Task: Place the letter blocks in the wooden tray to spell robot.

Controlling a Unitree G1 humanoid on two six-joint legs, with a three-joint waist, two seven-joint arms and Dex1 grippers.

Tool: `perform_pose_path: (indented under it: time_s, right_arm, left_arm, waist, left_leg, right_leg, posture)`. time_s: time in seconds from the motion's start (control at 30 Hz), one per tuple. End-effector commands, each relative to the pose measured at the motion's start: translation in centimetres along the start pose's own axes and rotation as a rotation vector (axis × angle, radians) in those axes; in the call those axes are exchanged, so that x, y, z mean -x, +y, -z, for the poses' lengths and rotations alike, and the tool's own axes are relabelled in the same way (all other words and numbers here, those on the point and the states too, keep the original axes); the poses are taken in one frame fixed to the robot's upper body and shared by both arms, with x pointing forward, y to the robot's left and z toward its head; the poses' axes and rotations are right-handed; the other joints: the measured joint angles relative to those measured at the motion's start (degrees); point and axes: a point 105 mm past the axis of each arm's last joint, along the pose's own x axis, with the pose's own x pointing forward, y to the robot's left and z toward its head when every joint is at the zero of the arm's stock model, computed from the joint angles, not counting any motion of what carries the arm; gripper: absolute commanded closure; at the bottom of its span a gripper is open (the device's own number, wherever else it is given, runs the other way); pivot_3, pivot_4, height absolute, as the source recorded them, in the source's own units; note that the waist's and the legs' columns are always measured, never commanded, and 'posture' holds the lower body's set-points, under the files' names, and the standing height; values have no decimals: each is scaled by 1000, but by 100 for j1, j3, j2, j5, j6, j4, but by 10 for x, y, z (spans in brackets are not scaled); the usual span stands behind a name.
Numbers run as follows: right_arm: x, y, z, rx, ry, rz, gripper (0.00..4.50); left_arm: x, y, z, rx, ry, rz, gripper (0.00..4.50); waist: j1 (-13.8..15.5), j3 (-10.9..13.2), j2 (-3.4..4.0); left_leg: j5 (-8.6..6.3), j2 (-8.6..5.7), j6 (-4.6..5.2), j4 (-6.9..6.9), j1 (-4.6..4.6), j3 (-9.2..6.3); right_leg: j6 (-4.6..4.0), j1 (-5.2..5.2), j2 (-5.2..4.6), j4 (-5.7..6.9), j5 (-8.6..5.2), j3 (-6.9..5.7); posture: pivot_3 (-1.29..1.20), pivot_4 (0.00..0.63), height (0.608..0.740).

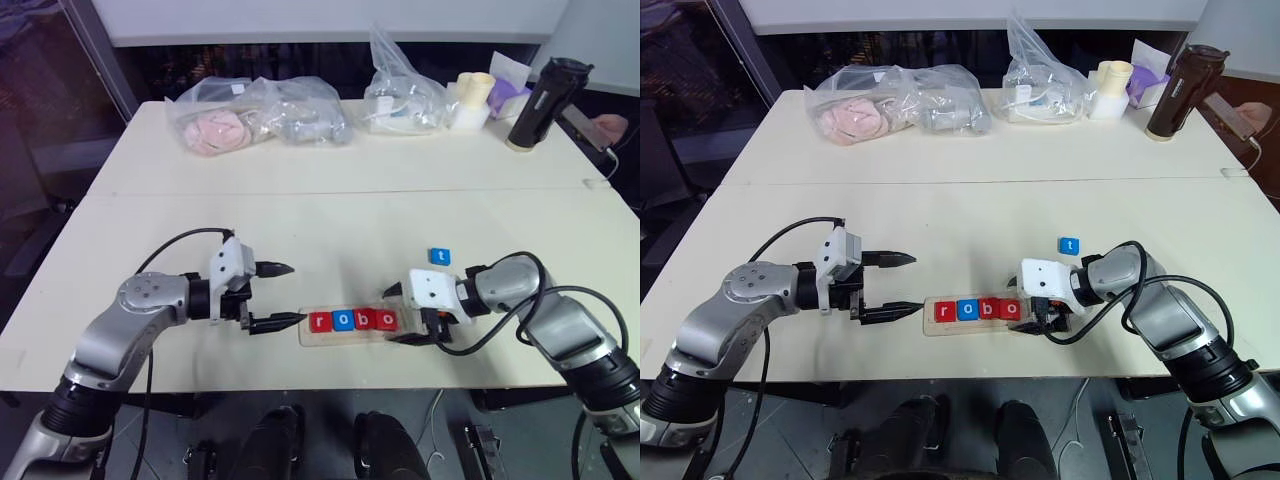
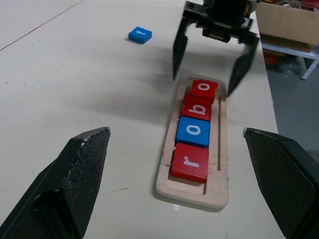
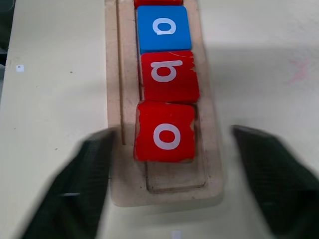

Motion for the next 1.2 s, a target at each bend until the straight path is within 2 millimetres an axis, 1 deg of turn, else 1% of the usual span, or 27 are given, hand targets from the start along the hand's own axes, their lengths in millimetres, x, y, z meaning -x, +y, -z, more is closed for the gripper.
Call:
perform_pose_path:
  time_s: [0.03,0.1,0.2,0.37,0.57,0.67,0.87,1.0,1.1,1.2]
  right_arm:
    - [5,-3,-9,40,-12,11,49]
    - [10,-11,-15,46,-29,54,49]
    - [15,-18,-15,54,-19,94,49]
    - [12,-13,-9,30,-13,82,49]
    - [6,-7,-8,16,-20,60,49]
    - [4,-9,-8,24,-21,66,49]
    - [1,-20,-10,36,-29,112,49]
    - [0,-23,-12,46,-35,123,49]
    - [1,-22,-13,49,-34,117,49]
    - [4,-14,-14,51,-32,81,49]
  left_arm:
    - [4,-1,-10,-36,-22,-6,0]
    - [4,-1,-10,-38,-23,-4,0]
    - [3,-1,-11,-39,-26,-1,0]
    - [2,0,-11,-41,-26,1,0]
    - [2,1,-11,-43,-25,1,0]
    - [3,1,-11,-44,-25,0,0]
    - [2,-1,-11,-42,-25,3,0]
    - [2,-1,-12,-41,-27,4,0]
    - [1,-1,-12,-41,-27,5,0]
    - [1,-1,-12,-41,-28,6,0]
  waist:
    - [0,0,0]
    - [0,0,0]
    - [0,0,0]
    - [2,0,0]
    - [-2,0,0]
    - [-6,0,0]
    - [-2,0,0]
    - [-1,0,0]
    - [0,0,0]
    - [1,0,0]
  left_leg:
    - [0,0,0,0,0,0]
    - [0,0,0,0,0,0]
    - [0,0,0,1,0,0]
    - [0,0,0,0,0,0]
    - [0,0,0,2,0,0]
    - [0,0,0,2,1,0]
    - [1,0,0,3,1,0]
    - [1,0,-1,4,1,0]
    - [1,0,-1,4,1,0]
    - [1,0,0,4,1,0]
  right_leg:
    - [0,0,0,0,0,0]
    - [0,0,0,0,0,0]
    - [0,0,0,0,0,0]
    - [0,0,0,0,0,0]
    - [0,0,0,1,0,0]
    - [0,0,1,3,0,0]
    - [0,0,1,3,0,1]
    - [0,0,1,4,1,0]
    - [0,0,2,4,1,0]
    - [0,0,2,4,1,0]
  posture:
    - [0,150,738]
    - [0,150,738]
    - [0,150,738]
    - [0,150,738]
    - [0,150,738]
    - [0,150,738]
    - [0,150,738]
    - [0,150,738]
    - [0,150,738]
    - [0,150,738]
